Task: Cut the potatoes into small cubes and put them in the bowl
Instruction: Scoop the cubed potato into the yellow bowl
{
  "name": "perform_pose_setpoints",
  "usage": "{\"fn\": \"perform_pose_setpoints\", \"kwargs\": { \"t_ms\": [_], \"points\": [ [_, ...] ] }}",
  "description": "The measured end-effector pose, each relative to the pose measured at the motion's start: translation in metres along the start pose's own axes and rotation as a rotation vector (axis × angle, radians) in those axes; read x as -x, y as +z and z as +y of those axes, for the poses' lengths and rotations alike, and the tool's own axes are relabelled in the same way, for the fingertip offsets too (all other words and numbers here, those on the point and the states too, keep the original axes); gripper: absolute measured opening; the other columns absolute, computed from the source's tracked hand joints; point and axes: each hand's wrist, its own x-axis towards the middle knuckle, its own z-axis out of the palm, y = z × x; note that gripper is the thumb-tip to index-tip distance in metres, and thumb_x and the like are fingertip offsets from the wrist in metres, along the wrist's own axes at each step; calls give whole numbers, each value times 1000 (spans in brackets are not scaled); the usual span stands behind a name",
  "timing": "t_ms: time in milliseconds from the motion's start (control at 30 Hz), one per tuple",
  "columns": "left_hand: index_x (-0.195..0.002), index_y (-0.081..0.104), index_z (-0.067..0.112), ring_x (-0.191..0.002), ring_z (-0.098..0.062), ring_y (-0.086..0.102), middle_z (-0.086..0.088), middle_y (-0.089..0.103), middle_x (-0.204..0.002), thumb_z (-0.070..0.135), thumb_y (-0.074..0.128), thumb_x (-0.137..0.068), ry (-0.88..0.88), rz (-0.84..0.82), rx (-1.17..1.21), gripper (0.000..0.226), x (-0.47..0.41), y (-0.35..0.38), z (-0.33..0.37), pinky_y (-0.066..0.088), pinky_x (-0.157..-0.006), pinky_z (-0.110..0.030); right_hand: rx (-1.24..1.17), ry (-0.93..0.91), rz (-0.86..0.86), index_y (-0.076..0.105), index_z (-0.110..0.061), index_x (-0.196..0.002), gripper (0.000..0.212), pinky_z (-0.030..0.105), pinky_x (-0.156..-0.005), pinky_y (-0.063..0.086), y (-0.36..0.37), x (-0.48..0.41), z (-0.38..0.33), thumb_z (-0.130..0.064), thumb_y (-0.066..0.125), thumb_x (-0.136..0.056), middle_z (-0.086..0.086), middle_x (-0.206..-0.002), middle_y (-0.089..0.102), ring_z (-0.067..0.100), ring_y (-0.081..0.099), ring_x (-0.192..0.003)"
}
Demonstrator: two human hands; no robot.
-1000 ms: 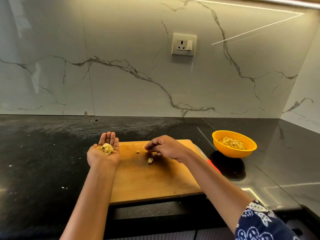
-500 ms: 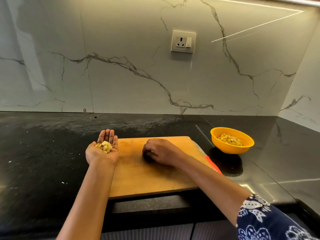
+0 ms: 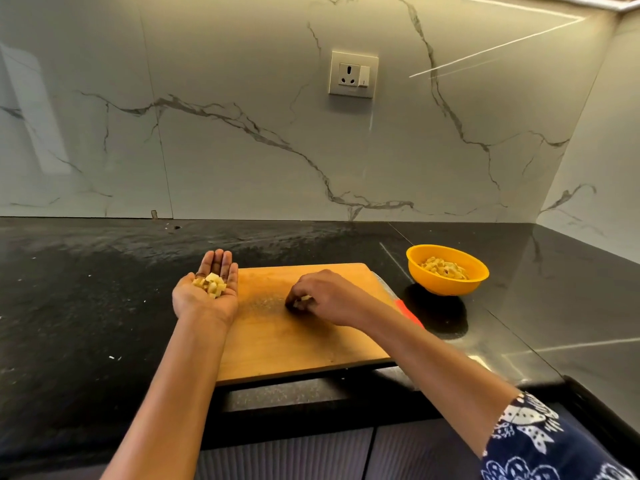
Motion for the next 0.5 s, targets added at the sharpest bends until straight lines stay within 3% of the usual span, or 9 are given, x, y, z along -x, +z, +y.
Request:
{"fn": "perform_pose_setpoints", "kwargs": {
  "t_ms": [200, 333, 500],
  "points": [
    [-97, 67, 6, -87, -21, 70, -10, 72, -96, 30, 24, -103, 0, -8, -6, 50, 0, 0, 0, 56, -76, -32, -74, 135, -118, 67, -11, -112, 26, 23, -79, 48, -19, -19, -12, -11, 67, -86, 6, -110, 64, 15, 57, -92],
    [-98, 66, 7, -88, -21, 70, -9, 71, -97, 30, 23, -103, 0, -15, -20, 49, 0, -1, -1, 56, -77, -32, -3, 190, -151, 67, -8, -109, 24, 23, -73, 48, -18, -35, -24, -10, 67, -85, 9, -104, 65, 21, 62, -93],
    [-98, 66, 7, -90, -20, 69, -9, 70, -99, 29, 24, -103, -10, -21, -38, 48, 3, 0, -3, 55, -77, -32, -141, 306, -313, 67, -4, -106, 20, 21, -64, 50, -29, -47, -14, -9, 64, -87, 11, -101, 67, 17, 61, -81]
  ]
}}
